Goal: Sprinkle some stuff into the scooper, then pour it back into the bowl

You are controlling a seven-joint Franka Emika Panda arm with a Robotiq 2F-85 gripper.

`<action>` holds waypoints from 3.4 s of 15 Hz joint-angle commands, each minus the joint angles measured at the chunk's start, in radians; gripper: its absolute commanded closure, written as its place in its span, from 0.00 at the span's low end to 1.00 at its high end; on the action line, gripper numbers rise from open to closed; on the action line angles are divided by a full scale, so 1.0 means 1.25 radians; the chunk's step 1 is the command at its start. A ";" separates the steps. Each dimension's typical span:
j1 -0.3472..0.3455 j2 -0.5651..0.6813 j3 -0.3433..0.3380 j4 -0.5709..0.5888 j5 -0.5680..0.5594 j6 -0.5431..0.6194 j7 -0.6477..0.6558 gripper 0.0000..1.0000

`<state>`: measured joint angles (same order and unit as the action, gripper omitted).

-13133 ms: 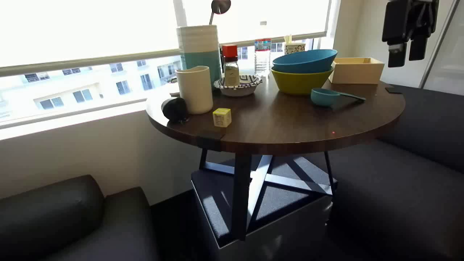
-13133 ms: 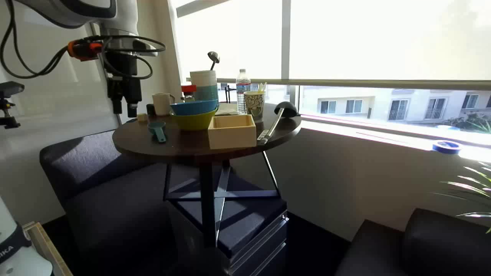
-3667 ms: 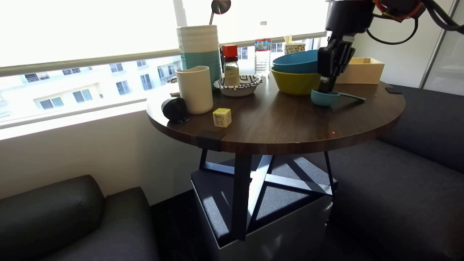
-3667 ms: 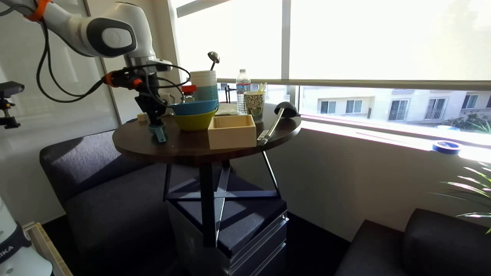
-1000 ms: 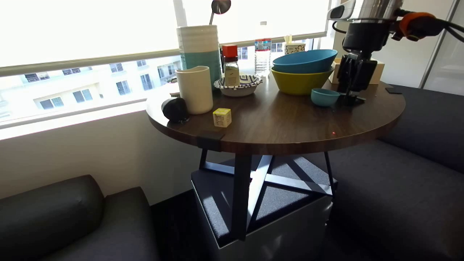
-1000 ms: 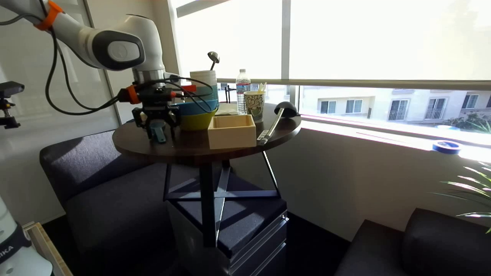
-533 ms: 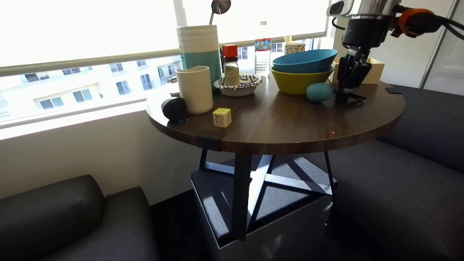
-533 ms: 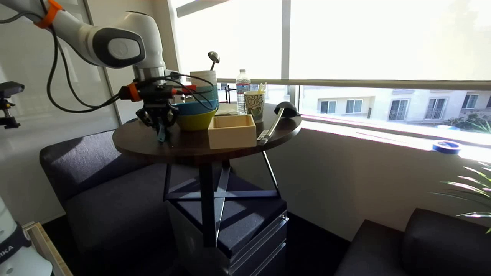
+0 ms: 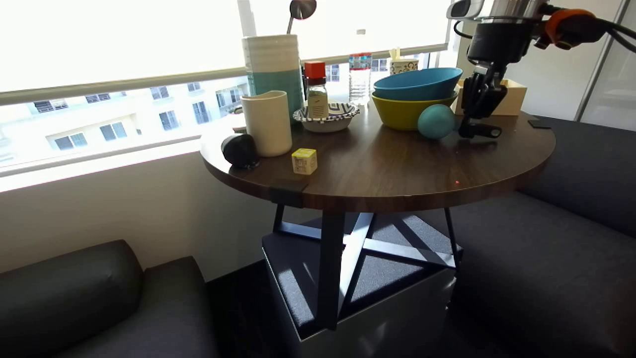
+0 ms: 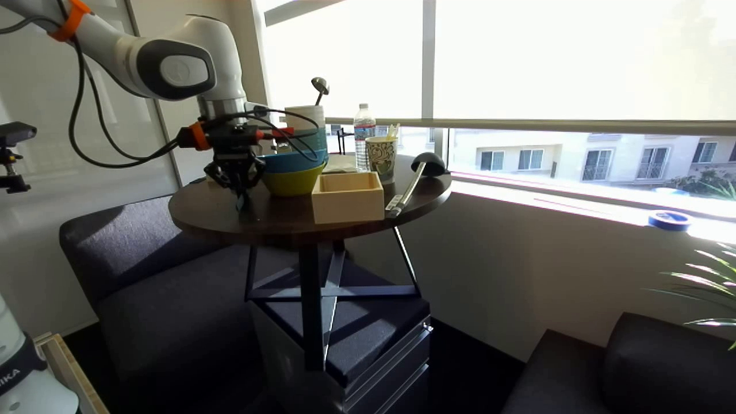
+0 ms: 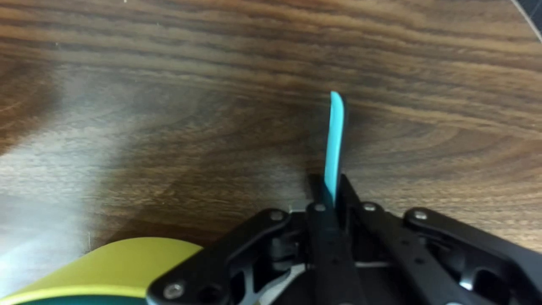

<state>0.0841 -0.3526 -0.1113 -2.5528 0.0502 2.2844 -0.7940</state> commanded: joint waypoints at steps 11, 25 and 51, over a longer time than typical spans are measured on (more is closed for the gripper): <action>0.021 -0.114 0.074 0.026 -0.102 -0.052 0.018 0.98; 0.014 0.020 0.040 0.296 -0.075 -0.190 0.042 0.98; -0.085 0.185 -0.010 0.478 0.298 -0.363 0.389 0.98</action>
<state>-0.0050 -0.1337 -0.1212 -1.9837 0.3579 1.8629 -0.3516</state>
